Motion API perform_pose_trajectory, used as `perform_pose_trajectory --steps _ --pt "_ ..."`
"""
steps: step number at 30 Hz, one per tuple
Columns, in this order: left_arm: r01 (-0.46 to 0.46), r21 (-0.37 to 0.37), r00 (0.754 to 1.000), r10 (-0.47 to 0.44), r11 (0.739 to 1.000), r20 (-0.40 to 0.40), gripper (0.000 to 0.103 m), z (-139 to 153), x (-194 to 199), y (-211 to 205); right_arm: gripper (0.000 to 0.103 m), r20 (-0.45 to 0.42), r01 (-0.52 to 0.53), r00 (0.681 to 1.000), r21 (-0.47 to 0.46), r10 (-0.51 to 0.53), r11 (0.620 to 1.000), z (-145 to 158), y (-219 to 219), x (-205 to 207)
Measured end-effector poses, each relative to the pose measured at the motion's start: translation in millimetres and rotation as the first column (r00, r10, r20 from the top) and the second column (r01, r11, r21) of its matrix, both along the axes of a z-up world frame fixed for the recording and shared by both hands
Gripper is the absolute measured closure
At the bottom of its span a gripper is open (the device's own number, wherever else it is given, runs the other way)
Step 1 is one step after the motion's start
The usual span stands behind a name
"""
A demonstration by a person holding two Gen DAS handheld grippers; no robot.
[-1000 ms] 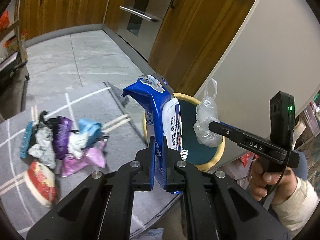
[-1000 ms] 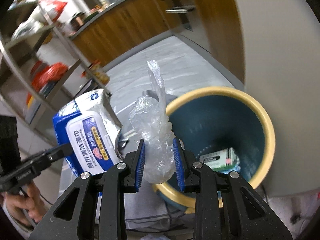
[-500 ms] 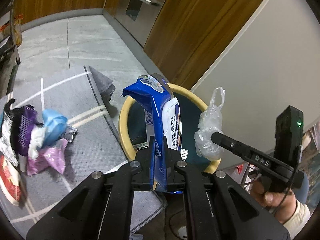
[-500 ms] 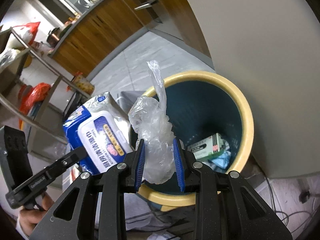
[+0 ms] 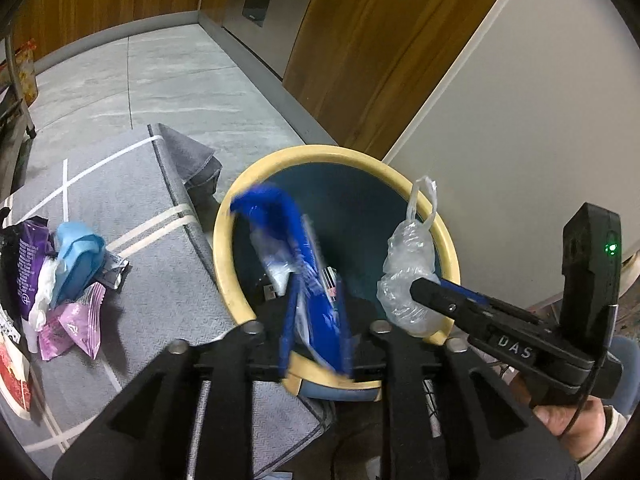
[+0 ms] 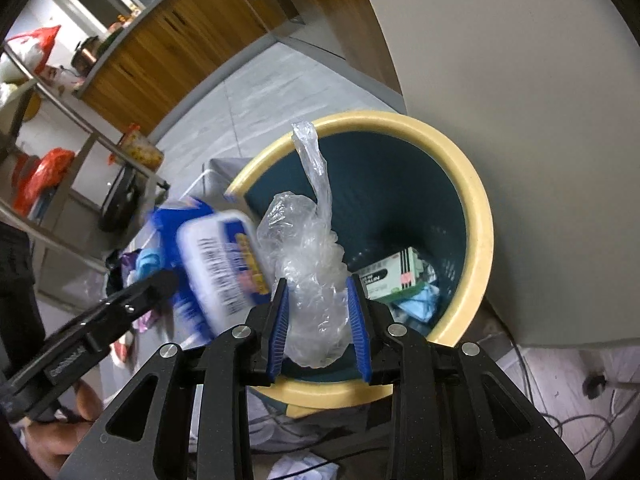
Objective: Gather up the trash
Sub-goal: 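Lower wipes pack and bag into the teal bin and open both tools, then move both tools back to the trash pile and grasp the blue blister pack with the left tool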
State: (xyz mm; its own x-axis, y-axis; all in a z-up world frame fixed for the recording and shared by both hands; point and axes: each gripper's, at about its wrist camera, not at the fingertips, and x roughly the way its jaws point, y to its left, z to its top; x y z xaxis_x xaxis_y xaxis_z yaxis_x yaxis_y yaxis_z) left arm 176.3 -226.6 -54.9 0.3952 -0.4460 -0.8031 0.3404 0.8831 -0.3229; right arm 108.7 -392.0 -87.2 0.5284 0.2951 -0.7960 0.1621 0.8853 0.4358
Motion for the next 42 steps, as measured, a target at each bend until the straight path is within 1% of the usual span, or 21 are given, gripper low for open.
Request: perform_pose_trajectory --steps 1,6,9,11,16,20,25,30,39,42 --pt "-0.002 0.003 1.000 0.002 1.000 0.007 0.065 2 0 1 0.071 -0.001 0.002 1.000 0.001 -0.002 1.000 0 0 0" --pt "-0.016 -0.006 1.000 0.017 1.000 0.026 0.046 10 -3 11 0.068 0.005 0.005 1.000 0.004 -0.005 1.000 1 0 1" --pt "-0.025 -0.009 0.999 0.025 1.000 0.033 0.041 15 -5 18 0.067 0.006 0.004 1.000 0.002 -0.004 1.000 1 1 2" --pt "-0.031 -0.006 0.999 0.031 1.000 0.042 0.039 20 -9 24 0.063 0.003 0.004 1.000 0.000 -0.004 1.000 0 1 3" --pt "-0.054 0.002 0.997 0.054 0.999 0.059 0.033 30 -14 41 0.038 0.010 0.011 1.000 -0.004 -0.011 1.000 3 2 3" --pt "-0.079 0.013 0.994 0.078 0.997 0.073 0.027 36 -18 58 0.035 0.026 -0.006 1.000 0.004 0.005 1.000 7 10 5" --pt "-0.123 0.038 0.989 0.119 0.992 0.092 0.015 40 -25 85 0.027 0.041 -0.055 0.998 0.012 0.054 0.998 13 28 9" --pt "-0.174 0.075 0.980 0.166 0.982 0.111 0.010 45 -36 118 0.023 0.058 -0.110 0.992 0.002 0.109 0.994 20 52 12" --pt "-0.268 0.122 0.962 0.258 0.956 0.094 0.009 39 -52 187 0.022 0.085 -0.183 0.980 -0.002 0.182 0.983 32 91 17" --pt "-0.304 0.119 0.951 0.295 0.945 0.087 0.009 40 -57 214 0.022 0.091 -0.207 0.974 -0.005 0.207 0.978 35 106 19"
